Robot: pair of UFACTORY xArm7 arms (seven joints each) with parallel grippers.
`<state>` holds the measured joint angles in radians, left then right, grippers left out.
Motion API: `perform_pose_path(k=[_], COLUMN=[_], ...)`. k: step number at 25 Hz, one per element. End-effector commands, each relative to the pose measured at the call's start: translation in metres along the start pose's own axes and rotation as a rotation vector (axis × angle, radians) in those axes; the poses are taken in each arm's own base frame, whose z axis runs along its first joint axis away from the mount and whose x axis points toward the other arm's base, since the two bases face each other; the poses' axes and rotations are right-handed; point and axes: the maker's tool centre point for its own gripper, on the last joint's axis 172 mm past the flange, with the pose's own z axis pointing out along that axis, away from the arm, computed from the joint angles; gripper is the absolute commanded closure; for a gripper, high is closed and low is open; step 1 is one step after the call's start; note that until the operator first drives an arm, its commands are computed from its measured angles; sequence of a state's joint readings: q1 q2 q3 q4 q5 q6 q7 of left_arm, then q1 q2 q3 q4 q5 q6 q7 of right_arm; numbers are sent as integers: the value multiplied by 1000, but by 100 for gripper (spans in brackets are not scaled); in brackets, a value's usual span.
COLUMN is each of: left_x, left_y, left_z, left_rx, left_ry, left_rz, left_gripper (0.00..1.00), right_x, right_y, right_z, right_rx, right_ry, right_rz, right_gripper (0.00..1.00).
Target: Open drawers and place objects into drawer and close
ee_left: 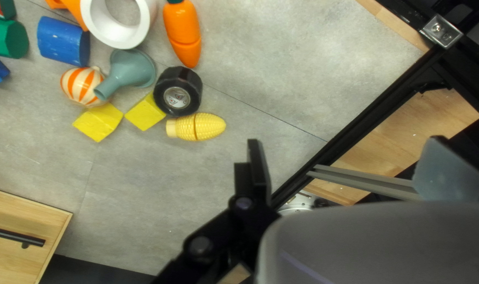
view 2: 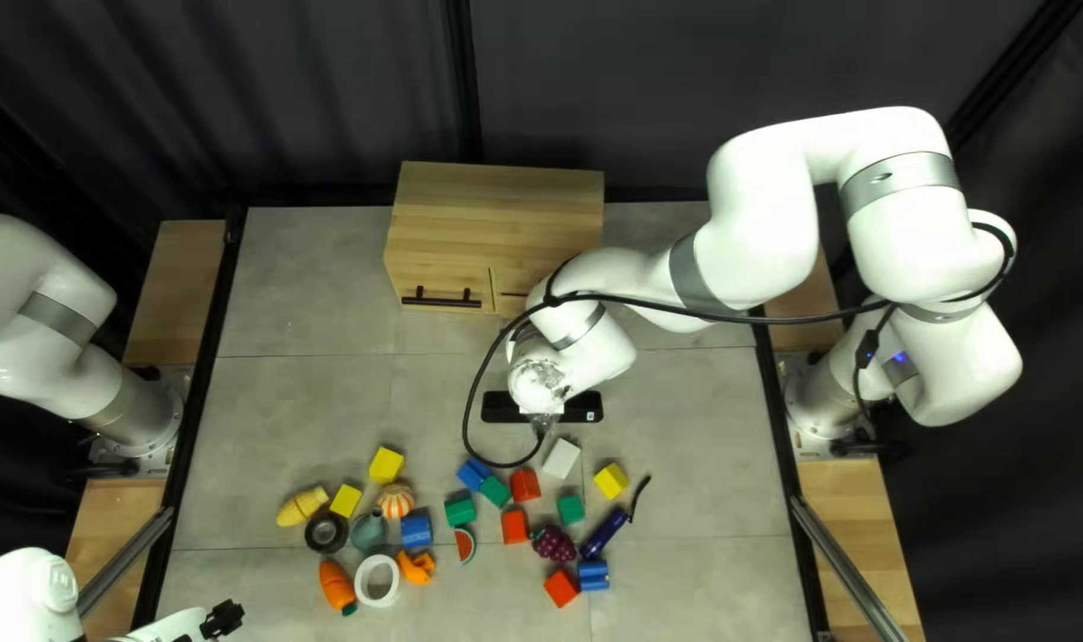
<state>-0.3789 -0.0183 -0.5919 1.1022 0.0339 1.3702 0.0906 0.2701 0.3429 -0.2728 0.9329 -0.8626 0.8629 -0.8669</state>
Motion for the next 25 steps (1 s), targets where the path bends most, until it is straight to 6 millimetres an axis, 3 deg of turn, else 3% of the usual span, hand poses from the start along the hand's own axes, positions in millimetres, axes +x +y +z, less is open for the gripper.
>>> perform_pose_path(k=[1,25], left_x=[0,0], left_y=[0,0], left_z=[0,0], left_rx=[0,0], left_ry=[0,0], left_rz=[0,0], left_gripper=[0,0], right_x=[2,7], right_y=[1,-1], right_z=[-1,-7], right_rx=[-1,-5], right_ry=[1,0], right_rz=[-2,-6], right_gripper=[92,91])
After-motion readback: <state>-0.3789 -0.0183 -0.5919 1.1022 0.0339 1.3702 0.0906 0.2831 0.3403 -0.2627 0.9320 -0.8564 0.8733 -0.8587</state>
